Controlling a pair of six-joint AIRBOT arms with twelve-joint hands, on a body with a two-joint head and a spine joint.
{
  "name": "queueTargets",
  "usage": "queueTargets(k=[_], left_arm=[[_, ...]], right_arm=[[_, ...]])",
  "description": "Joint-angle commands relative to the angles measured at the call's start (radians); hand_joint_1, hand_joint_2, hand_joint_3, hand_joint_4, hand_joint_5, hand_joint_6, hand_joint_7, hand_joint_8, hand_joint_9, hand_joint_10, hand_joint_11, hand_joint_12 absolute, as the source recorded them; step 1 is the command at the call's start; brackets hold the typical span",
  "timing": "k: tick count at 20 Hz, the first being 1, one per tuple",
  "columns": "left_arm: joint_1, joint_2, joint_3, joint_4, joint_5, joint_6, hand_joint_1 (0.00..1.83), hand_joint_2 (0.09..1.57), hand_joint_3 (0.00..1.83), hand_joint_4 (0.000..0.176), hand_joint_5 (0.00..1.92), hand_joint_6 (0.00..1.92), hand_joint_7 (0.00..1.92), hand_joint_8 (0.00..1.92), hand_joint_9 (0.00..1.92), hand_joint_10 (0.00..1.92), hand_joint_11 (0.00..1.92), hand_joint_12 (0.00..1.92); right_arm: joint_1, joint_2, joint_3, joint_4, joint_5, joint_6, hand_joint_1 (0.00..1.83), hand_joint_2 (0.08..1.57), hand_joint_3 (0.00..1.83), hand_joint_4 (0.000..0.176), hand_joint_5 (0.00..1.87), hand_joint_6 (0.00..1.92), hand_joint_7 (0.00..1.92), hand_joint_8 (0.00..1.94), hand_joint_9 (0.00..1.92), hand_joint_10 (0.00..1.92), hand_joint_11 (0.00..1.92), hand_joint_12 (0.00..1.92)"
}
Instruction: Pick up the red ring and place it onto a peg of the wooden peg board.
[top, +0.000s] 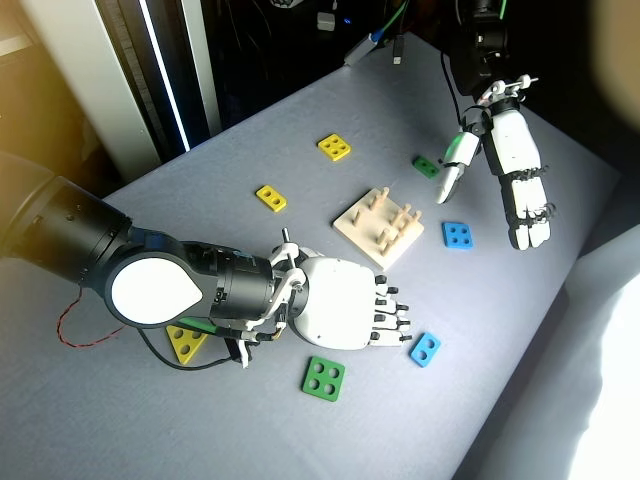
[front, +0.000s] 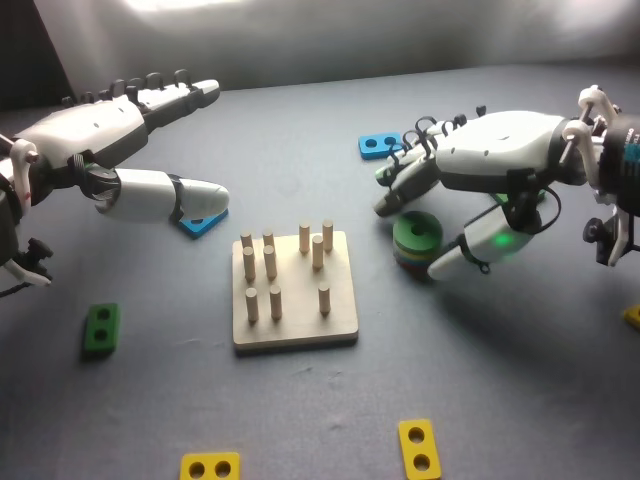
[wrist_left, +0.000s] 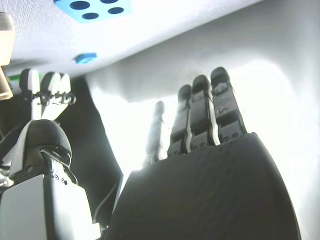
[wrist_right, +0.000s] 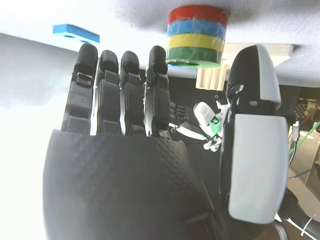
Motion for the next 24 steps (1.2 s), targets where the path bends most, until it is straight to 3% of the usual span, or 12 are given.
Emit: queueTargets(k=[1,9,10,11,12,15,18,24], left_arm=[[-0.017,-0.001,0.005,-0.007,-0.116,-0.009,0.41,1.05,0.0,0.174,0.0,0.0,0.0,0.0,0.0,0.0,0.0,0.0],[-0.018,-0.001,0.006,-0.005,-0.116,-0.01,0.42,1.04,0.0,0.176,0.0,0.0,0.0,0.0,0.0,0.0,0.0,0.0],[-0.018,-0.002,0.006,-0.005,-0.116,-0.01,0.43,1.04,0.0,0.176,0.0,0.0,0.0,0.0,0.0,0.0,0.0,0.0],[-0.018,-0.002,0.006,-0.005,-0.115,-0.01,0.43,1.04,0.0,0.174,0.01,0.0,0.0,0.0,0.0,0.0,0.0,0.0],[-0.018,-0.002,0.006,-0.005,-0.115,-0.01,0.43,1.04,0.0,0.176,0.0,0.0,0.0,0.0,0.0,0.0,0.0,0.0],[-0.018,-0.002,0.006,-0.005,-0.115,-0.01,0.43,1.04,0.0,0.176,0.0,0.0,0.0,0.0,0.0,0.0,0.0,0.0],[-0.017,-0.001,0.007,-0.005,-0.115,-0.01,0.41,1.05,0.0,0.176,0.0,0.0,0.0,0.0,0.0,0.0,0.0,0.0],[0.004,0.005,0.009,-0.024,-0.115,-0.01,0.39,1.06,0.01,0.169,0.0,0.0,0.0,0.0,0.0,0.0,0.0,0.0]], right_arm=[[0.008,-0.004,0.004,0.029,0.072,0.008,0.91,1.01,0.0,0.0,0.61,0.02,0.31,0.0,0.19,0.0,0.0,0.35],[0.012,-0.004,0.006,0.027,0.077,0.013,1.05,1.08,0.01,0.0,0.79,0.09,0.35,0.01,0.19,0.0,0.0,0.45],[0.012,-0.004,0.006,0.027,0.078,0.014,1.08,1.16,0.01,0.0,0.83,0.97,0.38,0.01,0.2,0.01,0.0,0.54],[0.013,-0.004,0.006,0.027,0.079,0.015,1.1,1.2,0.0,0.0,0.79,1.22,0.43,0.01,0.23,0.01,0.0,0.61],[0.013,-0.004,0.006,0.027,0.08,0.016,1.1,1.22,0.0,0.0,0.77,1.28,0.46,0.01,0.25,0.01,0.0,0.66],[0.013,-0.004,0.007,0.027,0.084,0.016,1.1,1.21,0.0,0.0,0.8,1.26,0.5,0.01,0.27,0.01,0.0,0.7],[0.014,-0.003,0.008,0.025,0.096,0.023,1.1,1.2,0.0,0.0,0.82,1.23,0.5,0.0,0.26,0.0,0.0,0.57],[0.037,-0.001,0.007,-0.045,0.168,0.105,1.12,1.19,0.0,0.0,0.83,1.22,0.5,0.0,0.25,0.0,0.0,0.55]])
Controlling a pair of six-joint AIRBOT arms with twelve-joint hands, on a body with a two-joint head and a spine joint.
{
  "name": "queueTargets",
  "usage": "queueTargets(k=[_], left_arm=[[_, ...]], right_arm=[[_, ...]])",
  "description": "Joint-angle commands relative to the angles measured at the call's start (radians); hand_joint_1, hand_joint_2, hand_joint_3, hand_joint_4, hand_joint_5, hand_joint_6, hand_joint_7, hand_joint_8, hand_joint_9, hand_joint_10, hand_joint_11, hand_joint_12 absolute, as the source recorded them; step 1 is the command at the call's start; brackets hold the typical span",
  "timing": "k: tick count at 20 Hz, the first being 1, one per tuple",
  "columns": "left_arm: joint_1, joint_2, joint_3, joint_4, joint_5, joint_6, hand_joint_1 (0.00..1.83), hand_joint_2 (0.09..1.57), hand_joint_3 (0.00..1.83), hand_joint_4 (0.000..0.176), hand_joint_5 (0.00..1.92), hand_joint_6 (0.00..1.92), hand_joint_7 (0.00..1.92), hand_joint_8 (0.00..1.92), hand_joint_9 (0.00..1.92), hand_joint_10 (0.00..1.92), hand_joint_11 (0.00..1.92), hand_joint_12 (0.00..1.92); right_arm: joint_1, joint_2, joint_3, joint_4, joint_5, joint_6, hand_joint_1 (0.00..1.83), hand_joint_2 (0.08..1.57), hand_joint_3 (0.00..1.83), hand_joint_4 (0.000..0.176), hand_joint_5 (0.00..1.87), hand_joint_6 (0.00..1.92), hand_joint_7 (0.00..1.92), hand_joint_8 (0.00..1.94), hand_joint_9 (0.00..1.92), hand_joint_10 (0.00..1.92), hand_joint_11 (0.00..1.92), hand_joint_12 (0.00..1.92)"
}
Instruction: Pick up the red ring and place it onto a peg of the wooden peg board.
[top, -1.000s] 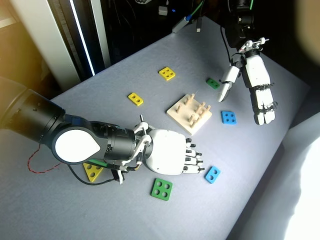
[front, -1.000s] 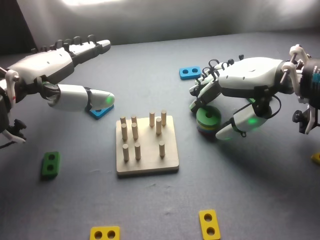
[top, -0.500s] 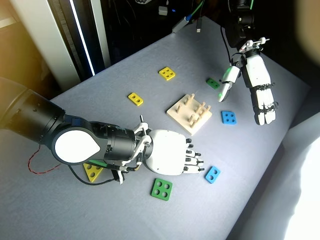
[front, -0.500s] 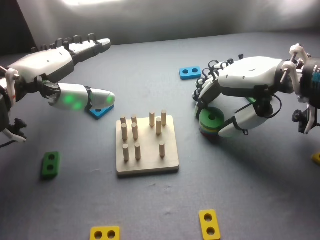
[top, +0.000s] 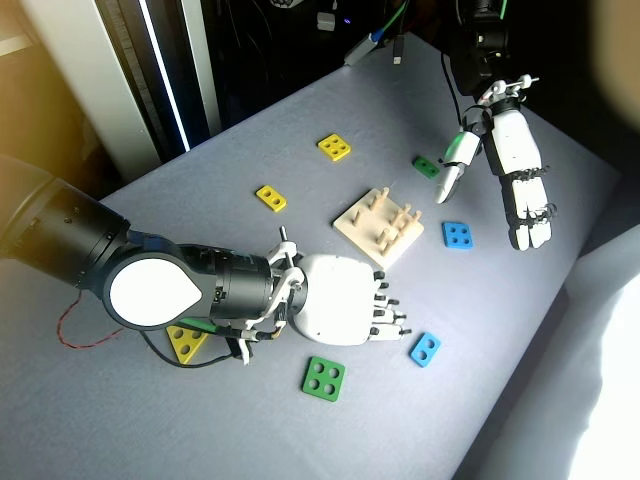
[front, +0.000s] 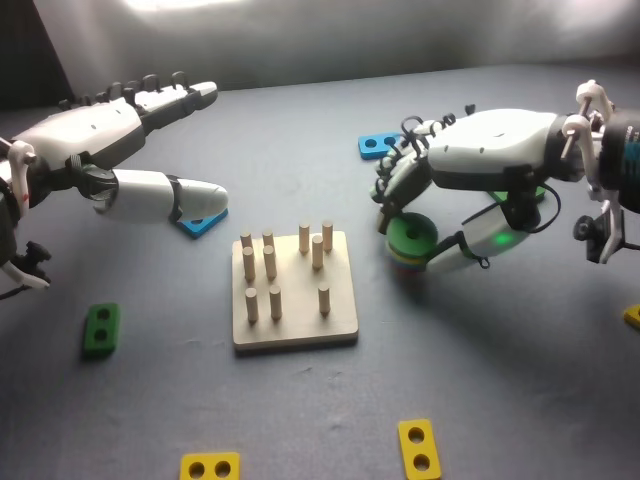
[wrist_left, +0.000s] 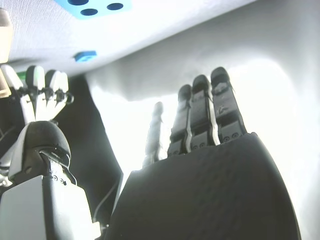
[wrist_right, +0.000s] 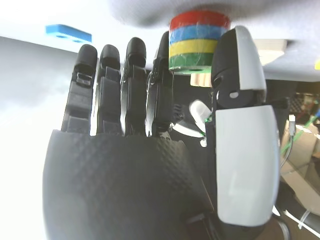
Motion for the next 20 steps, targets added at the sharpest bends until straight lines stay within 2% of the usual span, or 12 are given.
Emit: queueTargets(k=[1,2,3,6,7,11,12,13,14,17,19,20], left_arm=[[0.0,0.006,0.01,-0.012,-0.118,-0.007,0.4,1.06,0.0,0.173,0.0,0.0,0.0,0.0,0.0,0.0,0.0,0.0],[0.002,0.006,0.011,-0.014,-0.118,-0.007,0.43,1.07,0.01,0.154,0.0,0.0,0.0,0.0,0.0,0.0,0.0,0.0],[0.007,0.008,0.012,-0.021,-0.118,-0.007,0.43,1.07,0.01,0.145,0.0,0.0,0.0,0.0,0.0,0.0,0.0,0.0],[0.02,0.008,0.016,-0.036,-0.118,-0.007,0.44,1.06,0.0,0.138,0.0,0.0,0.0,0.0,0.0,0.0,0.0,0.0],[0.023,0.008,0.017,-0.039,-0.118,-0.007,0.43,1.03,0.0,0.156,0.0,0.0,0.0,0.0,0.0,0.0,0.0,0.0],[0.024,0.01,0.017,-0.042,-0.118,-0.007,0.42,1.03,0.0,0.164,0.01,0.0,0.0,0.0,0.0,0.0,0.0,0.0],[0.024,0.01,0.018,-0.043,-0.118,-0.007,0.42,1.03,0.0,0.156,0.01,0.0,0.0,0.0,0.0,0.0,0.0,0.0],[0.024,0.01,0.018,-0.043,-0.118,-0.007,0.42,1.01,0.0,0.172,0.01,0.0,0.0,0.0,0.0,0.0,0.0,0.0],[0.024,0.01,0.019,-0.043,-0.118,-0.007,0.41,1.0,0.0,0.175,0.01,0.0,0.0,0.0,0.0,0.0,0.0,0.0],[0.024,0.009,0.019,-0.043,-0.118,-0.007,0.41,0.99,0.0,0.172,0.01,0.0,0.0,0.0,0.0,0.0,0.0,0.0],[0.022,0.009,0.021,-0.044,-0.118,-0.007,0.42,0.99,0.0,0.163,0.01,0.0,0.0,0.0,0.0,0.0,0.0,0.0],[0.019,0.009,0.023,-0.045,-0.118,-0.007,0.42,0.99,0.0,0.163,0.01,0.0,0.0,0.0,0.0,0.0,0.0,0.0]], right_arm=[[0.021,0.005,-0.009,0.035,0.1,0.011,1.12,1.18,0.0,0.0,0.85,1.19,0.52,0.0,0.27,0.0,0.0,0.59],[0.028,0.012,-0.022,0.028,0.108,0.011,1.13,1.18,0.0,0.0,0.85,1.19,0.52,0.0,0.26,0.0,0.0,0.5],[0.041,0.021,-0.042,0.012,0.121,0.011,1.1,1.18,0.0,0.0,0.85,1.2,0.49,0.0,0.26,0.0,0.0,0.59],[0.069,0.029,-0.077,-0.027,0.145,0.011,1.08,1.19,0.0,0.0,0.84,1.21,0.5,0.01,0.27,0.01,0.0,0.66],[0.082,0.032,-0.094,-0.045,0.155,0.011,1.09,1.19,0.0,0.0,0.83,1.22,0.51,0.0,0.33,0.02,0.0,0.87],[0.119,0.038,-0.133,-0.107,0.175,0.024,1.07,1.17,0.0,0.0,0.87,1.17,0.59,0.02,0.37,0.02,0.0,1.05],[0.129,0.037,-0.142,-0.13,0.182,0.035,1.08,1.17,0.0,0.0,0.88,1.17,0.6,0.02,0.37,0.02,0.0,1.05],[0.135,0.037,-0.148,-0.138,0.185,0.038,1.09,1.17,0.0,0.0,0.88,1.16,0.62,0.02,0.38,0.03,0.0,1.11],[0.142,0.037,-0.155,-0.152,0.19,0.042,1.11,1.16,0.0,0.0,0.9,1.14,0.63,0.03,0.39,0.03,0.0,1.14],[0.153,0.037,-0.168,-0.175,0.201,0.052,1.14,1.13,0.0,0.0,0.95,1.04,0.65,0.02,0.4,0.03,0.0,1.0],[0.158,0.036,-0.175,-0.185,0.207,0.058,1.15,1.1,0.0,0.0,1.0,0.97,0.67,0.02,0.45,0.04,0.0,1.23],[0.159,0.036,-0.176,-0.185,0.21,0.058,1.15,1.1,0.0,0.0,1.0,0.97,0.67,0.02,0.45,0.04,0.0,1.23]])
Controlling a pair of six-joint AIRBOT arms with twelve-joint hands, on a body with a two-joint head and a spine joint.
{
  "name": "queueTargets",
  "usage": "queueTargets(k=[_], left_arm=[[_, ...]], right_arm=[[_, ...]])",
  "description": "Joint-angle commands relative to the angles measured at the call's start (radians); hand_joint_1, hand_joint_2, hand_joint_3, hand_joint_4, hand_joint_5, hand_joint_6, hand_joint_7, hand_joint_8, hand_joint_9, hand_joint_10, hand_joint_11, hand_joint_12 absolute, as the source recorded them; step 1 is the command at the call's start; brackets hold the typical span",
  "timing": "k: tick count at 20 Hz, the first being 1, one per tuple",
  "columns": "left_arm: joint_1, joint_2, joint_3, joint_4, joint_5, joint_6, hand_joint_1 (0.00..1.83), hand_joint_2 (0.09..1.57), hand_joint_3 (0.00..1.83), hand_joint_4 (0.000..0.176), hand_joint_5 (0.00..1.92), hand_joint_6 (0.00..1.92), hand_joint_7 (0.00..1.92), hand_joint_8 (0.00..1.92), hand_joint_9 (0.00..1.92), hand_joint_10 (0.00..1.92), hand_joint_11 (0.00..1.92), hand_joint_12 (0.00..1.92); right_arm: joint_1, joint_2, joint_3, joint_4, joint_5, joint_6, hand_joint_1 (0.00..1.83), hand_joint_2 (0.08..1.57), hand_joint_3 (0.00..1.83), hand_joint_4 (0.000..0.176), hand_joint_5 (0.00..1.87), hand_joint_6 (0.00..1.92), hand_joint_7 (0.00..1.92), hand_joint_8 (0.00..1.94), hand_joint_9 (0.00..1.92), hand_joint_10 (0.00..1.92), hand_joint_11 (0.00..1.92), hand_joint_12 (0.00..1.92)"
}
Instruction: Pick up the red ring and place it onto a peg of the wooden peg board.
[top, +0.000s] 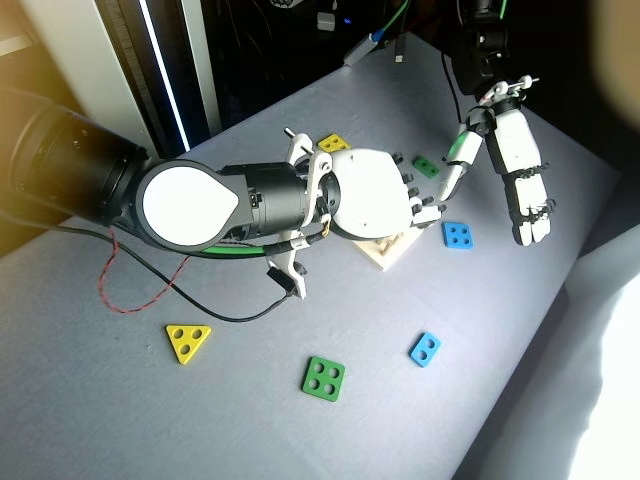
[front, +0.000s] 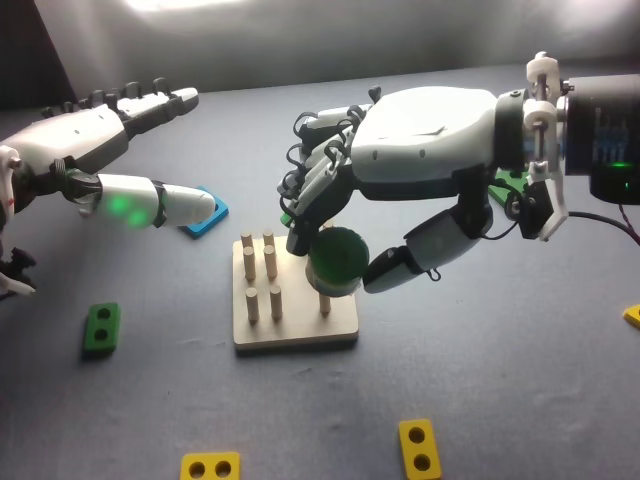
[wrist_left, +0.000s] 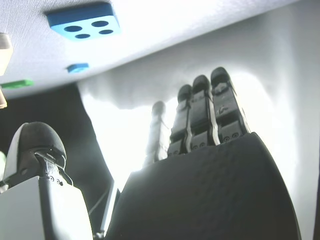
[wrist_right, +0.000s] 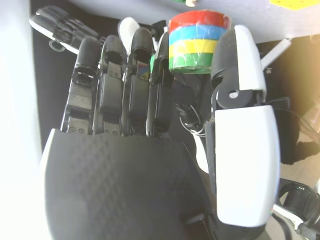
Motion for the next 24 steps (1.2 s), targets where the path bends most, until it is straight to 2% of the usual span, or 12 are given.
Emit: queueTargets(k=[1,2,3,4,8,10,12,14,15,16,21,24], left_arm=[[-0.012,0.002,0.009,-0.01,-0.115,-0.007,0.4,1.0,0.0,0.171,0.01,0.0,0.0,0.0,0.0,0.0,0.0,0.0],[-0.014,0.002,0.01,-0.01,-0.115,-0.007,0.4,1.0,0.0,0.171,0.01,0.0,0.0,0.0,0.0,0.0,0.0,0.0],[-0.014,0.001,0.011,-0.01,-0.115,-0.007,0.41,1.01,0.0,0.157,0.01,0.0,0.0,0.0,0.0,0.0,0.0,0.0],[-0.016,0.0,0.011,-0.01,-0.116,-0.007,0.42,1.01,0.0,0.158,0.01,0.0,0.0,0.0,0.0,0.0,0.0,0.0],[-0.021,-0.004,0.012,-0.007,-0.115,-0.007,0.43,1.03,0.01,0.148,0.01,0.0,0.0,0.0,0.0,0.0,0.0,0.0],[-0.023,-0.004,0.012,-0.007,-0.115,-0.007,0.43,1.04,0.01,0.154,0.01,0.0,0.0,0.0,0.0,0.0,0.0,0.0],[-0.024,-0.004,0.012,-0.006,-0.115,-0.007,0.41,1.02,0.0,0.164,0.01,0.0,0.0,0.0,0.0,0.0,0.0,0.0],[-0.026,-0.004,0.012,-0.005,-0.115,-0.007,0.41,1.0,0.0,0.175,0.01,0.0,0.0,0.0,0.0,0.0,0.0,0.0],[-0.027,-0.004,0.011,-0.005,-0.115,-0.007,0.41,1.01,0.0,0.174,0.01,0.0,0.0,0.0,0.0,0.0,0.0,0.0],[-0.027,-0.004,0.011,-0.005,-0.115,-0.007,0.42,1.01,0.0,0.16,0.01,0.0,0.0,0.0,0.0,0.0,0.0,0.0],[-0.028,-0.004,0.011,-0.005,-0.115,-0.007,0.41,1.0,0.0,0.175,0.01,0.0,0.0,0.0,0.0,0.0,0.0,0.0],[-0.028,-0.004,0.011,-0.005,-0.115,-0.007,0.41,1.01,0.0,0.176,0.01,0.0,0.0,0.0,0.0,0.0,0.0,0.0]], right_arm=[[0.02,-0.003,-0.004,0.05,0.071,0.007,1.15,1.09,0.0,0.0,1.03,0.92,0.68,0.01,0.45,0.04,0.0,1.13],[0.021,-0.005,-0.005,0.049,0.073,0.008,1.15,1.09,0.0,0.0,1.03,0.92,0.68,0.01,0.45,0.04,0.0,1.13],[0.021,-0.006,-0.005,0.044,0.074,0.01,1.15,1.1,0.0,0.0,1.02,0.95,0.69,0.01,0.45,0.03,0.0,1.04],[0.023,-0.009,-0.005,0.039,0.074,0.012,1.12,1.11,0.0,0.0,0.99,1.0,0.68,0.0,0.44,0.02,0.0,0.91],[0.027,-0.017,-0.004,0.026,0.063,0.011,1.13,1.11,0.0,0.0,0.98,1.01,0.67,0.0,0.42,0.01,0.0,0.78],[0.029,-0.027,0.003,0.02,0.057,0.011,1.14,1.11,0.0,0.0,1.0,0.98,0.68,0.01,0.43,0.01,0.0,0.82],[0.031,-0.033,0.007,0.014,0.046,0.008,1.16,1.09,0.0,0.0,1.02,0.93,0.71,0.01,0.46,0.02,0.0,1.03],[0.03,-0.036,0.011,0.011,0.038,0.008,1.16,1.1,0.0,0.0,1.02,0.94,0.7,0.01,0.46,0.01,0.0,1.04],[0.028,-0.038,0.015,0.011,0.033,0.008,1.16,1.1,0.0,0.0,1.01,0.95,0.71,0.01,0.46,0.01,0.0,1.06],[0.026,-0.041,0.021,0.01,0.03,0.008,1.16,1.1,0.0,0.0,1.01,0.95,0.71,0.01,0.47,0.01,0.0,1.1],[0.013,-0.053,0.036,0.011,0.015,0.01,1.13,1.12,0.0,0.0,0.97,1.02,0.66,0.0,0.45,0.0,0.0,1.14],[0.009,-0.055,0.038,0.011,0.014,0.012,1.12,1.12,0.0,0.0,0.97,1.02,0.67,0.01,0.47,0.01,0.0,1.15]])
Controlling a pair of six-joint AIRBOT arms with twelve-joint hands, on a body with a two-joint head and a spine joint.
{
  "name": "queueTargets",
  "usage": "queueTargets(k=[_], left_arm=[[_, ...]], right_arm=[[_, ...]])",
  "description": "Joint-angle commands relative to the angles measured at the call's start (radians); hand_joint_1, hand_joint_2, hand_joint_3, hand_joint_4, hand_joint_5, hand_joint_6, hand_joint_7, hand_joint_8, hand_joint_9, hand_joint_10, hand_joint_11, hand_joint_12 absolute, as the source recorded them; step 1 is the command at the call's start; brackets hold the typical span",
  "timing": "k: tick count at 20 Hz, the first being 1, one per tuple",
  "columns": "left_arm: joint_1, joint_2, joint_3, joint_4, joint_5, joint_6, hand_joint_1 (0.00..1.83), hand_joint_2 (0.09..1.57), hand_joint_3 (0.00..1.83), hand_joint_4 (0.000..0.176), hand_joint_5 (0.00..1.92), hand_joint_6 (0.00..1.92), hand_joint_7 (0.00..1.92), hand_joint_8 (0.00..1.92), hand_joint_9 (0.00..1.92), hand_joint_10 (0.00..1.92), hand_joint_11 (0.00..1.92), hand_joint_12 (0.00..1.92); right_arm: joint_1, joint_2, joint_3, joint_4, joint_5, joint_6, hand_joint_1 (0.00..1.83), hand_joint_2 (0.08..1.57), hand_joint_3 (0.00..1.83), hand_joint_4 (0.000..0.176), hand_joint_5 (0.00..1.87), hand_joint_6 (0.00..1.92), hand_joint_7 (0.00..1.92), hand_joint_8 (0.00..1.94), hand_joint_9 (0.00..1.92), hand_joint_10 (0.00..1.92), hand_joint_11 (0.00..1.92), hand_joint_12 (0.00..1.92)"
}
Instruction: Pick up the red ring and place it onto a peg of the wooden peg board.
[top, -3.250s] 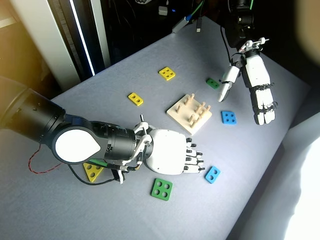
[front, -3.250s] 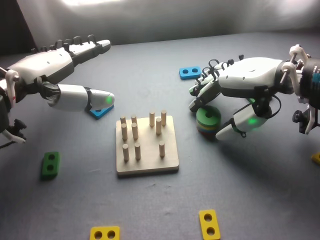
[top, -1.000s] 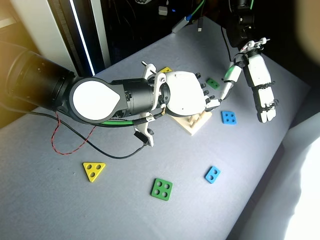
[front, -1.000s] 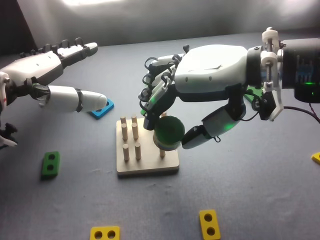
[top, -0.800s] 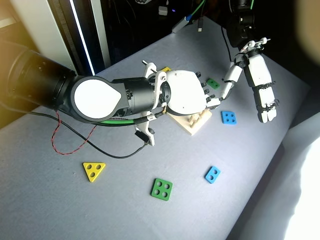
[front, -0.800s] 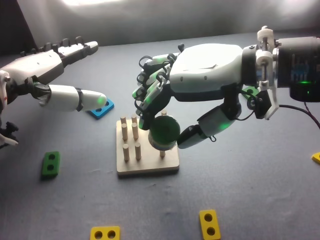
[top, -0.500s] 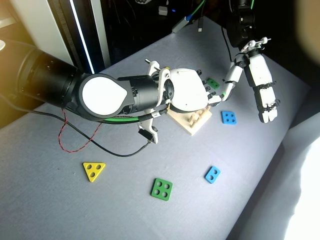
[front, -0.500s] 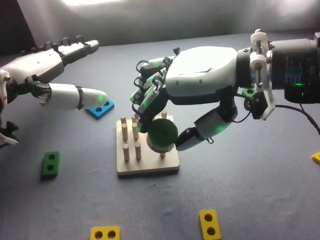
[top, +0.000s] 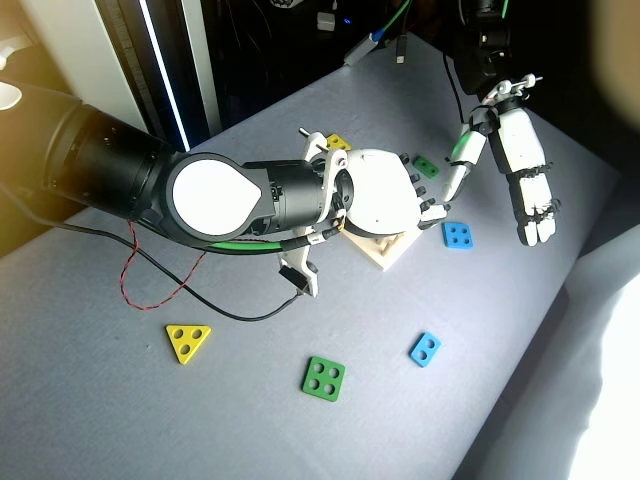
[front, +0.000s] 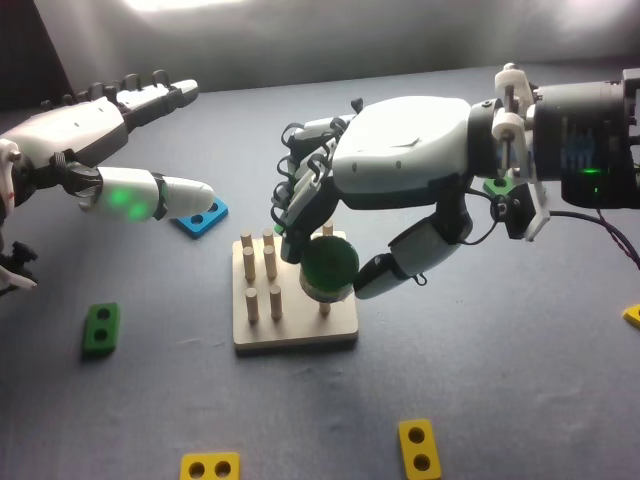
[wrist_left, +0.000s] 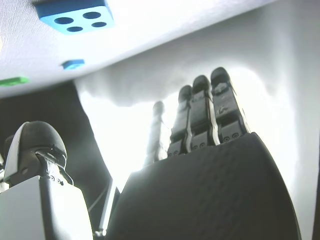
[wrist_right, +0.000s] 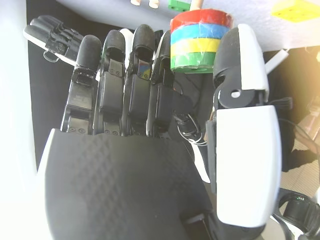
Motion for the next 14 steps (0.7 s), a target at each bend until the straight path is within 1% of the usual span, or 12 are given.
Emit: queueTargets(k=[1,2,3,5,6,8,9,10,11,14], left_arm=[[-0.016,-0.003,0.007,-0.006,-0.115,-0.007,0.43,1.0,0.0,0.172,0.02,0.0,0.0,0.0,0.0,0.0,0.0,0.0],[-0.016,-0.003,0.007,-0.006,-0.115,-0.007,0.43,1.01,0.0,0.17,0.02,0.0,0.0,0.0,0.0,0.0,0.0,0.0],[-0.016,-0.003,0.007,-0.006,-0.115,-0.007,0.43,1.01,0.0,0.173,0.01,0.0,0.0,0.0,0.0,0.0,0.0,0.0],[-0.016,-0.003,0.007,-0.006,-0.115,-0.007,0.42,1.01,0.0,0.176,0.01,0.0,0.0,0.0,0.0,0.0,0.0,0.0],[-0.016,-0.003,0.007,-0.006,-0.115,-0.007,0.43,1.01,0.0,0.172,0.01,0.0,0.0,0.0,0.0,0.0,0.0,0.0],[-0.016,-0.003,0.007,-0.006,-0.115,-0.007,0.43,1.0,0.0,0.175,0.01,0.0,0.0,0.0,0.0,0.0,0.0,0.0],[-0.016,-0.003,0.007,-0.006,-0.115,-0.007,0.43,1.0,0.0,0.175,0.01,0.0,0.0,0.0,0.0,0.0,0.0,0.0],[-0.016,-0.003,0.007,-0.006,-0.115,-0.007,0.43,1.0,0.0,0.168,0.01,0.0,0.0,0.0,0.0,0.0,0.0,0.0],[-0.016,-0.003,0.007,-0.006,-0.115,-0.007,0.44,1.01,0.0,0.166,0.01,0.0,0.0,0.0,0.0,0.0,0.0,0.0],[-0.016,-0.003,0.007,-0.006,-0.115,-0.007,0.44,1.01,0.0,0.164,0.0,0.0,0.0,0.0,0.0,0.0,0.0,0.0]], right_arm=[[0.006,-0.004,0.002,0.057,0.059,0.004,1.11,1.12,0.0,0.0,0.96,1.03,0.67,0.0,0.46,0.0,0.0,1.05],[0.005,-0.004,0.002,0.057,0.059,0.005,1.11,1.12,0.0,0.0,0.96,1.03,0.67,0.0,0.46,0.0,0.0,1.01],[0.005,-0.004,0.003,0.057,0.059,0.005,1.12,1.12,0.0,0.0,0.96,1.03,0.67,0.0,0.46,0.0,0.0,0.98],[0.004,-0.005,0.003,0.057,0.059,0.005,1.12,1.13,0.0,0.0,0.95,1.05,0.67,0.0,0.44,0.0,0.0,0.95],[0.004,-0.005,0.003,0.057,0.059,0.006,1.13,1.13,0.0,0.0,0.96,1.04,0.68,0.0,0.45,0.01,0.0,0.95],[0.003,-0.006,0.003,0.057,0.059,0.006,1.12,1.13,0.0,0.0,0.95,1.05,0.68,0.0,0.45,0.0,0.0,0.89],[0.003,-0.006,0.003,0.057,0.059,0.006,1.12,1.13,0.0,0.0,0.95,1.05,0.68,0.0,0.45,0.0,0.0,0.89],[0.003,-0.006,0.003,0.057,0.059,0.006,1.11,1.14,0.0,0.0,0.94,1.07,0.68,0.0,0.44,0.0,0.0,0.79],[0.002,-0.007,0.003,0.057,0.059,0.007,1.1,1.14,0.0,0.0,0.93,1.09,0.67,0.0,0.43,0.0,0.0,0.74],[0.001,-0.008,0.004,0.057,0.059,0.008,1.1,1.15,0.0,0.0,0.91,1.11,0.66,0.0,0.42,0.0,0.0,0.76]])
